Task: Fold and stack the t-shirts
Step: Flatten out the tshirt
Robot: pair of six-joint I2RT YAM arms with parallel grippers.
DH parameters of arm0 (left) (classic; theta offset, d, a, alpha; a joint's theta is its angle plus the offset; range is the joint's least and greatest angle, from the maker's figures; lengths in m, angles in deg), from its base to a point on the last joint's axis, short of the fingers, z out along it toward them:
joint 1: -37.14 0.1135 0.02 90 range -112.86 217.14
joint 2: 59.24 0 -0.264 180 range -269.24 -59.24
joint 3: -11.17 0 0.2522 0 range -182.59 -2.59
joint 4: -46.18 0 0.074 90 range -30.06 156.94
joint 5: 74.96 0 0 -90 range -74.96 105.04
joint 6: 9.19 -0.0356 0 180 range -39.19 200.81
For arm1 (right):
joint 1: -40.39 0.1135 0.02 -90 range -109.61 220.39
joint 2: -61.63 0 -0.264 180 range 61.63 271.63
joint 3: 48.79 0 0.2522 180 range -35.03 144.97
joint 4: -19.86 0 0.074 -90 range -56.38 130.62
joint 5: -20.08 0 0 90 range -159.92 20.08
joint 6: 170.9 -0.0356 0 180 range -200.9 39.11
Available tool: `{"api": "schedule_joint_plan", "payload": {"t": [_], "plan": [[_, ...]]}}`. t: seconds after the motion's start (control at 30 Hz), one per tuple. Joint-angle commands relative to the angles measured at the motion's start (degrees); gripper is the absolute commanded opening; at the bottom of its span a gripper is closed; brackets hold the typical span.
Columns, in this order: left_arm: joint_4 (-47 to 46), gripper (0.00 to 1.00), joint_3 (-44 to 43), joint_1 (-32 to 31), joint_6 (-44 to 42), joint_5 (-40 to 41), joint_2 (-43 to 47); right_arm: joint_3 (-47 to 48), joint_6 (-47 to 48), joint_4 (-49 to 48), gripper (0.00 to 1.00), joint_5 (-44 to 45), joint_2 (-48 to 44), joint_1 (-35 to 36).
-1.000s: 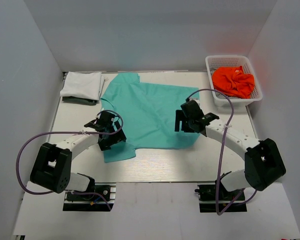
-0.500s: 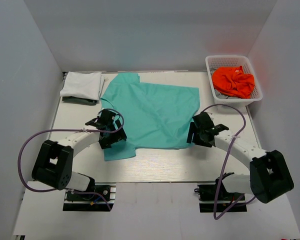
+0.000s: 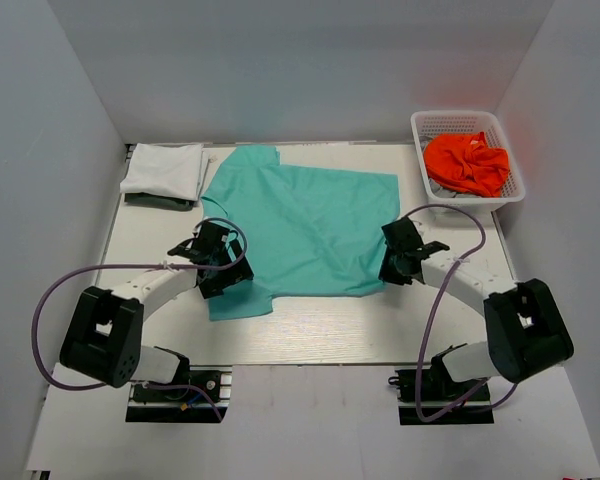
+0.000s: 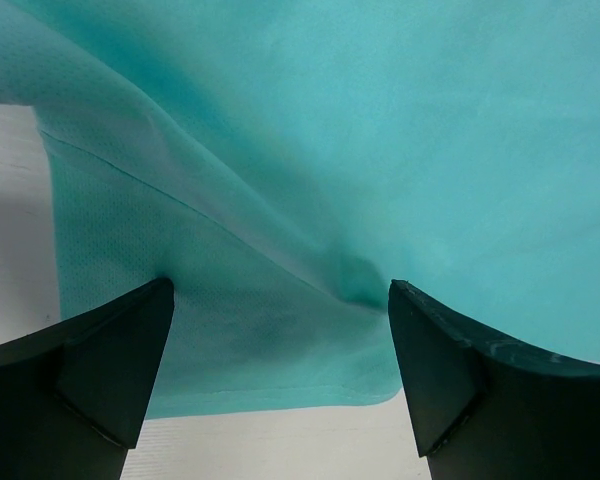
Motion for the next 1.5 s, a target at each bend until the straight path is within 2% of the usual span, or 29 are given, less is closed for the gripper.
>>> {"api": "schedule_joint_plan", "payload": {"t": [0.0, 0.13, 0.3, 0.47, 0.5, 0.53, 0.57, 0.6, 0.63, 0.67, 0.73, 0.77, 0.83, 0.87, 0.9, 1.03, 1.17, 1.33, 1.47], "plan": [[1.9, 0.99, 2.1, -0.1, -0.3, -0.1, 1.8, 4.0, 0.6, 3.4, 0.0, 2.6, -4.9, 0.3], [3.8, 0.99, 2.1, -0.1, -0.3, -0.1, 6.3, 9.4, 4.3, 7.0, 0.0, -0.1, -7.0, 0.8], [5.6, 0.99, 1.5, -0.1, 0.2, -2.2, 11.2, 18.3, 8.9, 6.9, 0.0, -5.4, -1.1, 4.3], [7.9, 0.99, 1.5, -0.1, 0.7, -2.2, 14.2, 33.4, 11.6, 8.5, 0.0, -5.3, 14.3, 10.3], [7.9, 0.99, 1.0, -0.1, 0.7, -0.5, 14.2, 34.9, 12.0, 8.8, 0.0, -4.8, 20.7, 10.7], [8.7, 0.99, 0.9, -0.1, 1.3, 0.3, 14.2, 41.4, 12.2, 9.7, 0.0, -4.4, 23.1, 11.8], [9.6, 0.99, 0.9, -0.1, 1.3, 0.8, 13.6, 43.4, 12.3, 12.3, 0.0, -3.6, 25.0, 12.3], [9.6, 0.99, 0.9, -0.1, 1.3, 0.8, 13.6, 47.6, 12.6, 13.3, 0.0, -2.4, 30.9, 12.7], [9.6, 0.99, 0.9, -0.1, 1.3, 0.8, 12.6, 49.5, 12.5, 14.9, 0.03, -1.4, 32.7, 13.3], [9.6, 0.99, 0.4, -0.1, 1.3, 0.8, 11.6, 53.9, 12.7, 16.4, 0.23, -1.0, 35.0, 13.4], [9.0, 0.99, 0.4, -0.1, 1.3, 0.1, 10.5, 55.7, 12.7, 17.3, 0.4, 0.9, 36.8, 13.6], [9.0, 0.99, 0.4, -0.1, 1.3, 0.1, 9.4, 55.3, 13.0, 17.1, 0.52, 1.2, 36.4, 13.9], [9.0, 0.99, 0.4, -0.1, 1.3, 0.1, 8.4, 53.7, 13.8, 14.7, 0.62, 1.6, 32.3, 13.9], [8.3, 0.99, 0.4, -0.1, 1.3, 0.1, 8.4, 49.4, 14.2, 13.1, 0.7, 1.6, 30.9, 13.1], [7.7, 0.99, 0.4, -0.1, 1.3, 0.1, 6.8, 48.0, 14.3, 11.3, 0.7, 0.7, 26.3, 13.5], [6.3, 0.99, -0.1, -0.1, 1.3, -0.5, 3.9, 37.1, 14.5, 6.1, 0.74, 0.9, 18.2, 12.7], [5.1, 0.99, -0.1, -0.1, 1.3, -1.0, 1.1, 31.8, 13.6, 4.7, 0.74, 0.4, 14.4, 9.2], [5.1, 0.99, -0.6, -0.1, 1.3, -1.0, -0.3, 30.8, 13.0, 4.8, 0.7, 2.5, 16.1, 6.1], [5.1, 0.99, -0.6, -0.1, 1.3, -1.0, -0.8, 33.4, 16.0, 6.3, 0.68, 1.9, 21.4, 6.3]]}}
